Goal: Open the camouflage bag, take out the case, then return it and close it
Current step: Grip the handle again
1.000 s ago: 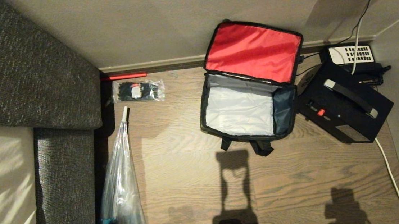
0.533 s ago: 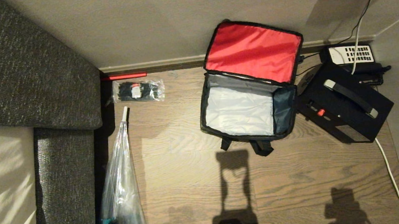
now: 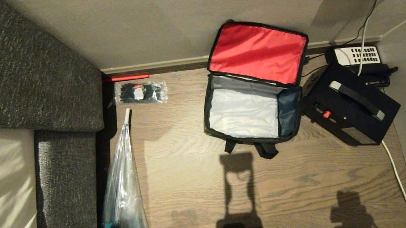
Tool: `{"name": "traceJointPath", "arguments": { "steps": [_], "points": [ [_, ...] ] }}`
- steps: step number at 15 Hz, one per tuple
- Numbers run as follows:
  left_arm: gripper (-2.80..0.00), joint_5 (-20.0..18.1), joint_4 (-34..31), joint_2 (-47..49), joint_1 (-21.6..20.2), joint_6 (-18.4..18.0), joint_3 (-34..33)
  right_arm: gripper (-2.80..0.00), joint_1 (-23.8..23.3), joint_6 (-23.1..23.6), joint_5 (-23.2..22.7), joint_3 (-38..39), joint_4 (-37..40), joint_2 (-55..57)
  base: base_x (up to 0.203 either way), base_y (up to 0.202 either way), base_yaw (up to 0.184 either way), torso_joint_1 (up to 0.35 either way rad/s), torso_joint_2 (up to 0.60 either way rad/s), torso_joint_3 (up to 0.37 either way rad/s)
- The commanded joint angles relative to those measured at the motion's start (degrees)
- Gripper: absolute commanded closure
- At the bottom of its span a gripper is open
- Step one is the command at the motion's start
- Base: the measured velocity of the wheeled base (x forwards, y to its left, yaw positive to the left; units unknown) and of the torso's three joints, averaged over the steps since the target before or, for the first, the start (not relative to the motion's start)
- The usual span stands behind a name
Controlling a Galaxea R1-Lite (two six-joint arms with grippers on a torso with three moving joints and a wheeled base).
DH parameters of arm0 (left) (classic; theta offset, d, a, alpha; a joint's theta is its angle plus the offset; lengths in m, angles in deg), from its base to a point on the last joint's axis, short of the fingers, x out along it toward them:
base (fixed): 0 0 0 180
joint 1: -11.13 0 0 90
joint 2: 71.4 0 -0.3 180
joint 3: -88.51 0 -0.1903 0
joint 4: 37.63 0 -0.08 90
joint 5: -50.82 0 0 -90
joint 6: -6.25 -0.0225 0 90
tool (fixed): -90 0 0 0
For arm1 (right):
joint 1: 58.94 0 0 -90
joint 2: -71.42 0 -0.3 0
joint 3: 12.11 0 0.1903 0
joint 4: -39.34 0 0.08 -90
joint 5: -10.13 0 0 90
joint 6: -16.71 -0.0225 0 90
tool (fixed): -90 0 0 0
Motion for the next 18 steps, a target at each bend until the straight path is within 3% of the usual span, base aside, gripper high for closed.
{"name": "traceJointPath", "arguments": {
  "steps": [1,18],
  "points": [
    [0.0,0.02,-0.03,-0.05,-0.01,0.01,-0.01,0.0,0.02,-0.01,0.0,0.7,-0.02,-1.07,0.0,0.0,0.0,0.0,0.0,0.0],
    [0.0,0.02,0.02,-0.09,-0.01,0.01,-0.01,0.0,0.02,-0.01,0.0,0.79,-0.02,-1.07,0.0,0.0,0.0,0.0,0.0,0.0]
  ]
}}
